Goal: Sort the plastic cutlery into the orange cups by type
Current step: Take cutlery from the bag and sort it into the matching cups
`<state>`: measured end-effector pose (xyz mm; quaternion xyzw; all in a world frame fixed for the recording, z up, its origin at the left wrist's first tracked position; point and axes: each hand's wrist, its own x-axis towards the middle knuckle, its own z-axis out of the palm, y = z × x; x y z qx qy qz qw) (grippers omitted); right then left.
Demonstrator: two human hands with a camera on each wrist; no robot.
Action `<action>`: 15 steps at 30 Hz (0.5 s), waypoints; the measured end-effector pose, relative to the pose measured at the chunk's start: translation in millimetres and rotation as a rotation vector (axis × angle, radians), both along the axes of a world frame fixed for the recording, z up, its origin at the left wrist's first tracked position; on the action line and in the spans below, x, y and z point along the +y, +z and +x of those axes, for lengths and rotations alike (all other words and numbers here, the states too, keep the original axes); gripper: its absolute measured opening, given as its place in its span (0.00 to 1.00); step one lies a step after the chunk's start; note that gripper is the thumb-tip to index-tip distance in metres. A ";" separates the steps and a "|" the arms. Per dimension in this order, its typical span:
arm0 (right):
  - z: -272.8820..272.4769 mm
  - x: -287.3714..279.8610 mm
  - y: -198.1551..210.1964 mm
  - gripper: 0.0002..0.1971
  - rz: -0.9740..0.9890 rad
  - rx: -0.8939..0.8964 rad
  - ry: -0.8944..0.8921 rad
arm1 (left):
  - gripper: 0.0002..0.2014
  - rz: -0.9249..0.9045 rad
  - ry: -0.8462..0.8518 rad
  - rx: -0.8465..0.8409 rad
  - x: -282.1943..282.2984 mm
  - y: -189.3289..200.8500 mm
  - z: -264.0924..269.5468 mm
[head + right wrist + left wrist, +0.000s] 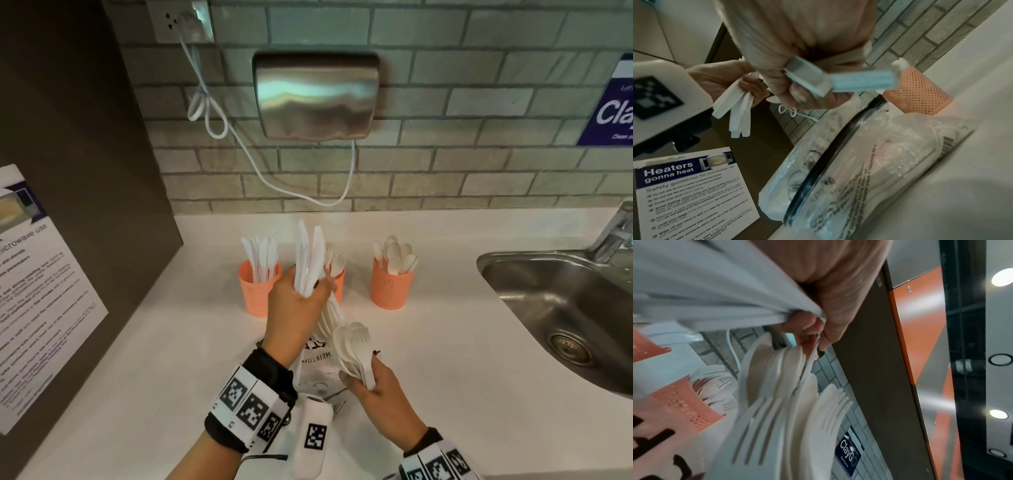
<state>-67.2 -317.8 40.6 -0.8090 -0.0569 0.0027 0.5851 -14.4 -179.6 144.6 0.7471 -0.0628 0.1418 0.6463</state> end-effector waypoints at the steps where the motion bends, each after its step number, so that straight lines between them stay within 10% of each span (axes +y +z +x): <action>1: -0.4 0.3 1.4 0.17 0.024 0.018 0.013 | 0.03 0.019 -0.001 0.005 -0.5 -1.6 0.8; 7: 0.9 -3.9 14.4 0.09 0.205 0.171 0.180 | 0.07 0.025 -0.003 -0.004 -0.2 0.7 6.3; 15: 1.9 -17.1 16.9 0.14 0.823 0.552 0.418 | 0.08 -0.939 0.220 0.226 39.5 13.7 28.0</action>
